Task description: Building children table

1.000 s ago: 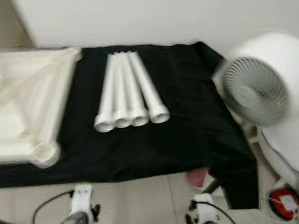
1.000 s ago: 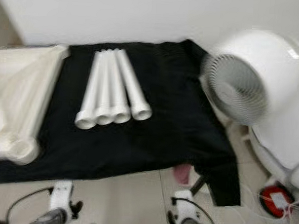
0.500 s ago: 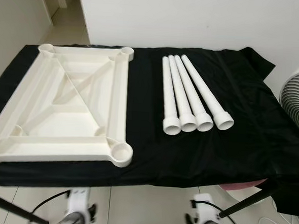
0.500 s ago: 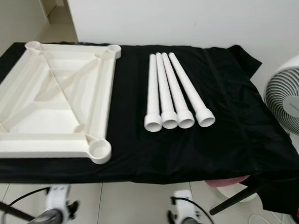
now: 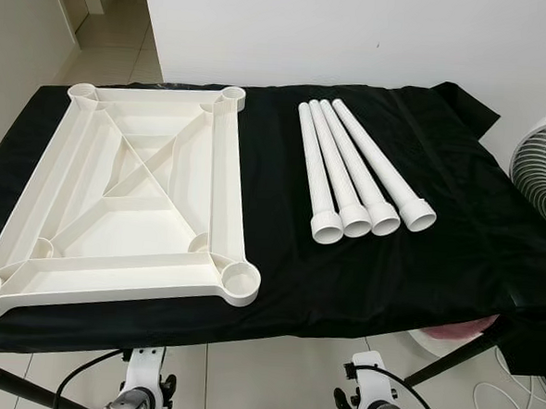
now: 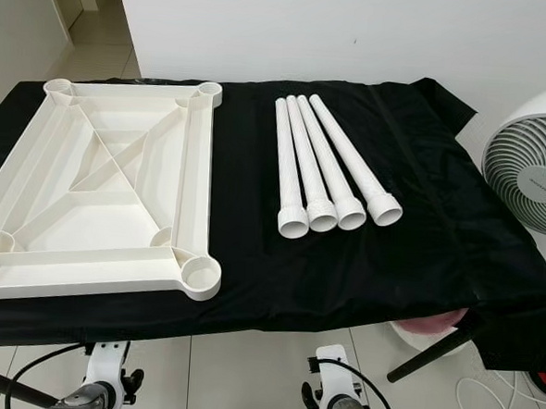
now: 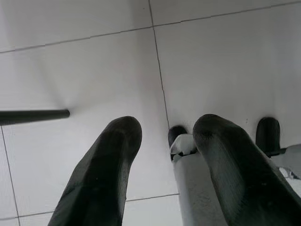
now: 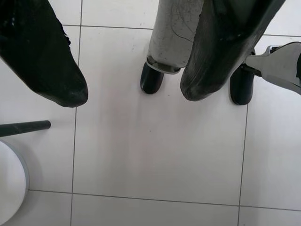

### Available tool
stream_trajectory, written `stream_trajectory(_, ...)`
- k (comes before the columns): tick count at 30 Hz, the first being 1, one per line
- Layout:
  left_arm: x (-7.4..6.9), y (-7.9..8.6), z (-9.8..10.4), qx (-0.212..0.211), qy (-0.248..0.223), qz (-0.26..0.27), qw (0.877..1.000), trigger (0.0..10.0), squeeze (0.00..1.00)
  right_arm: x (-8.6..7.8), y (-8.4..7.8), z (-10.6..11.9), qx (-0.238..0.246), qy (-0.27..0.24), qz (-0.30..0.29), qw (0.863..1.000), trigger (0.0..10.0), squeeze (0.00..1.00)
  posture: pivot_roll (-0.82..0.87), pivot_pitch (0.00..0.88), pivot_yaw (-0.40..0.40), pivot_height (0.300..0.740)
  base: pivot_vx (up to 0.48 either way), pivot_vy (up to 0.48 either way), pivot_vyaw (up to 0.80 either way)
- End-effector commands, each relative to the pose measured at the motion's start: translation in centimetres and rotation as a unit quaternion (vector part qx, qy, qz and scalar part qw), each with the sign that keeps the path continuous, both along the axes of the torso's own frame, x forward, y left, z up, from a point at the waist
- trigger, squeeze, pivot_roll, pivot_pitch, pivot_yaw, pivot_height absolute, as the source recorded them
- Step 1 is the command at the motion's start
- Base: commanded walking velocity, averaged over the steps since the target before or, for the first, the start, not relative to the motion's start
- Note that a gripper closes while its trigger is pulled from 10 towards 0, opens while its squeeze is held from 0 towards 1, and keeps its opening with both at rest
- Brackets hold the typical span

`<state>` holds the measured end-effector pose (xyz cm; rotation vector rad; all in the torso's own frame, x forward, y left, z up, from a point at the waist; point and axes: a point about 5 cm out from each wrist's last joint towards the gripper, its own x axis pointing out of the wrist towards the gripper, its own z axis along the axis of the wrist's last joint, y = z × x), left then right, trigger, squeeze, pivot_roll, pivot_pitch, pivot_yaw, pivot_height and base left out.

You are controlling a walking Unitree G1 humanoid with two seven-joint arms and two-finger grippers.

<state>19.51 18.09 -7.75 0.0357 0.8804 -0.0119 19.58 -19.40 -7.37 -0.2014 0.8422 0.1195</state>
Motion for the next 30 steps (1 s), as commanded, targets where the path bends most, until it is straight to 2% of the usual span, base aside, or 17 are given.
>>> stream_trajectory(1,-0.5,0.2,-0.2,-0.011,0.005,-0.017,1.000,10.0,0.00,0.0,0.0,0.0,-0.001,0.001,-0.003,1.000,10.0,0.00,-0.13,0.000,0.069,0.740,0.000,0.000,0.00)
stream_trajectory(11,-0.9,0.3,-0.4,-0.007,0.017,-0.026,0.999,10.0,0.00,-0.1,0.0,-0.1,0.000,0.003,-0.003,1.000,10.0,0.00,-0.12,0.004,0.069,0.740,0.000,0.000,0.00)
stream_trajectory(12,-1.3,0.3,-0.6,-0.006,0.032,-0.022,0.999,10.0,0.00,-0.4,0.0,-0.2,0.000,0.007,-0.002,1.000,10.0,0.00,-0.12,0.005,0.071,0.740,0.000,0.000,0.00)
stream_trajectory(18,-1.7,0.3,-0.9,-0.011,0.046,-0.017,0.999,10.0,0.00,-0.9,0.0,-0.5,-0.001,0.014,-0.003,1.000,10.0,0.00,-0.12,0.005,0.073,0.740,0.000,0.000,0.00)
stream_trajectory(30,-1.9,0.5,-1.0,-0.013,0.052,-0.012,0.998,10.0,0.00,-1.7,0.1,-0.9,-0.001,0.024,-0.001,1.000,10.0,0.00,-0.12,0.023,0.083,0.740,0.000,0.000,0.00)
